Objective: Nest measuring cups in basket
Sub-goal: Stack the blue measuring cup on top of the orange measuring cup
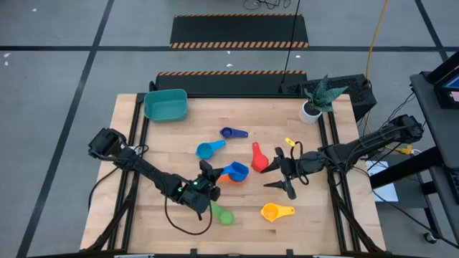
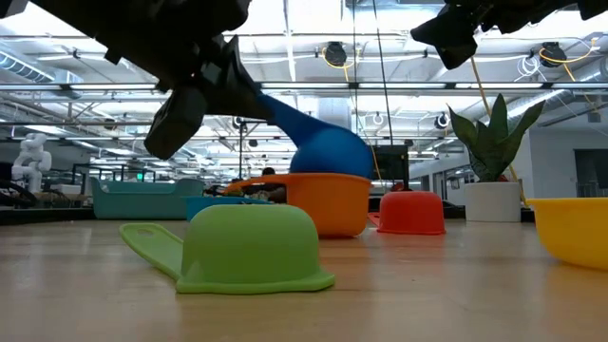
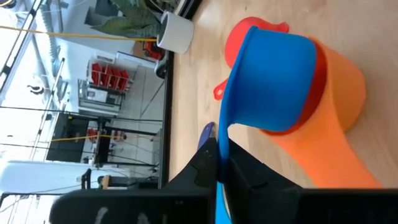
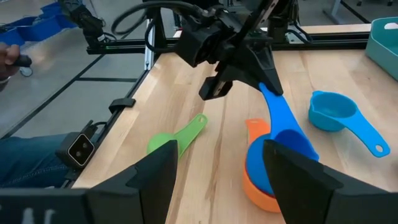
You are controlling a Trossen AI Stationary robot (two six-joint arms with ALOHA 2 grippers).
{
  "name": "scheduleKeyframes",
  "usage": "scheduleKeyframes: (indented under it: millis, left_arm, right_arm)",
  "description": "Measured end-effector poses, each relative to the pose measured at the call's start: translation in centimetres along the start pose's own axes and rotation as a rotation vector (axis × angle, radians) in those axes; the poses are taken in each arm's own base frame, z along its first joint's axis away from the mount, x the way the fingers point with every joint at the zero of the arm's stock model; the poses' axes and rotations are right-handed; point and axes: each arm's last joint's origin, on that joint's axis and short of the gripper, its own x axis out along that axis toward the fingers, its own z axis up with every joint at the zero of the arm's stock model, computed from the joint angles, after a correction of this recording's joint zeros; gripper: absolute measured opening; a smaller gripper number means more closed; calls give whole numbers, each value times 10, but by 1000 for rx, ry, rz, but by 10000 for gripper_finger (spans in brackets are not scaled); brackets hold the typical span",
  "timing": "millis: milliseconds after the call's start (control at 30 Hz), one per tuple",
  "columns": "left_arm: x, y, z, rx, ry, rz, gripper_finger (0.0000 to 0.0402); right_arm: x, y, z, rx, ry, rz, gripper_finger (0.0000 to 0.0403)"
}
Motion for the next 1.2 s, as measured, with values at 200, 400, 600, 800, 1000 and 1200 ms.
scheduleKeyframes:
  millis: [200,400,600,800,1000,1200]
  left_arm:
    - [0,0,0,1,0,-1,38]
    - [1,-1,-1,-4,-3,-18,40]
    - [1,-3,-4,0,7,-47,42]
    - [1,-5,-9,-14,43,-66,70]
    - [1,-5,-10,-51,55,-52,149]
    - [0,-6,-15,-133,93,-47,208]
  right_arm:
    - [0,0,0,0,1,0,226]
    - [0,0,0,0,4,0,226]
    - [0,0,-1,0,8,-1,226]
    - [0,0,-1,7,8,-1,226]
    - [0,0,-1,7,8,-1,226]
    - [0,-1,-3,6,32,-5,226]
